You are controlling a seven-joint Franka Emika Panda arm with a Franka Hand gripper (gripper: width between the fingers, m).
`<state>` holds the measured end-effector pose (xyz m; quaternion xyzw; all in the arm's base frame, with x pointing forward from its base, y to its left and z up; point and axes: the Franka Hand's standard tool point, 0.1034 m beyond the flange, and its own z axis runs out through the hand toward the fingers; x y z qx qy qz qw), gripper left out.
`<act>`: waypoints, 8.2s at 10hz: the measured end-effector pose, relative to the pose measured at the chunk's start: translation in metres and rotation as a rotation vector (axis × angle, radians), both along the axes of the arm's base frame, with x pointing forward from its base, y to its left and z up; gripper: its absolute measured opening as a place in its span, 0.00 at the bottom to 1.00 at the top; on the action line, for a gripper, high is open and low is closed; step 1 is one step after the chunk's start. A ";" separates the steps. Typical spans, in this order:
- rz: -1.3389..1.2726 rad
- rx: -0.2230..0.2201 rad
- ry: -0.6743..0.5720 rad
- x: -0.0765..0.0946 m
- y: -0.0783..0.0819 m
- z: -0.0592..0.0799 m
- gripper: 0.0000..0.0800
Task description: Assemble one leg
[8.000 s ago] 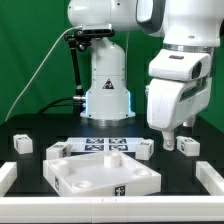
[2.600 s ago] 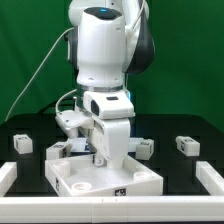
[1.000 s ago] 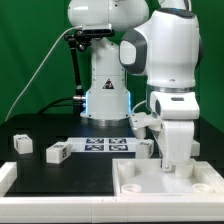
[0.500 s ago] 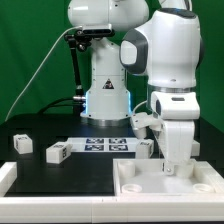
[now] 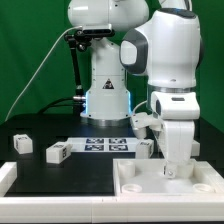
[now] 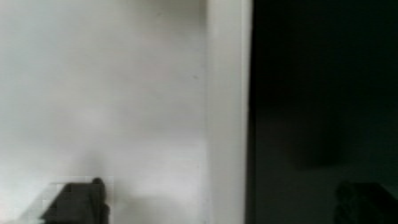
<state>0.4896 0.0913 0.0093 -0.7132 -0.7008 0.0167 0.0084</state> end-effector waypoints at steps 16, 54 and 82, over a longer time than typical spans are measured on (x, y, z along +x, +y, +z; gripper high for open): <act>-0.894 0.006 -0.061 -0.042 0.038 0.049 0.81; -1.268 -0.731 0.543 -0.103 0.084 0.019 0.36; -1.137 0.413 -0.373 0.088 0.034 0.100 0.37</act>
Offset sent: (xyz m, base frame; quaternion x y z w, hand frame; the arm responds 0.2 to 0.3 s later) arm -0.0196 0.0045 0.0393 -0.0161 -0.0337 0.0552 0.9978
